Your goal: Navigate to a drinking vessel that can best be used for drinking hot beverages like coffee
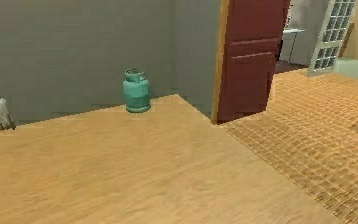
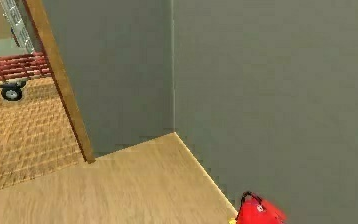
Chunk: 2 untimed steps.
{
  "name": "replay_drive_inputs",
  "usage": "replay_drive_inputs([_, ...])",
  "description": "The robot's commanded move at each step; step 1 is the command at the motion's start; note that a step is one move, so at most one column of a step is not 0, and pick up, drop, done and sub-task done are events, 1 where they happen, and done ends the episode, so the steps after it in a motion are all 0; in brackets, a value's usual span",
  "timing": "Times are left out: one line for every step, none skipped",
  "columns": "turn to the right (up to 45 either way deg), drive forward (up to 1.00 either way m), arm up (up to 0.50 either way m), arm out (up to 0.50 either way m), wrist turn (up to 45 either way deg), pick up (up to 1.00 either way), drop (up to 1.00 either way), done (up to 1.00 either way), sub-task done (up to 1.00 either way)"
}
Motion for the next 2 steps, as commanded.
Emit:
replay_drive_inputs([36.0, 0.0, 0.0, 0.0, 0.0, 0.0, 0.0, 0.0, 0.0])
replay_drive_inputs([0.0, 1.0, 0.0, 0.0, 0.0, 0.0, 0.0, 0.0, 0.0])
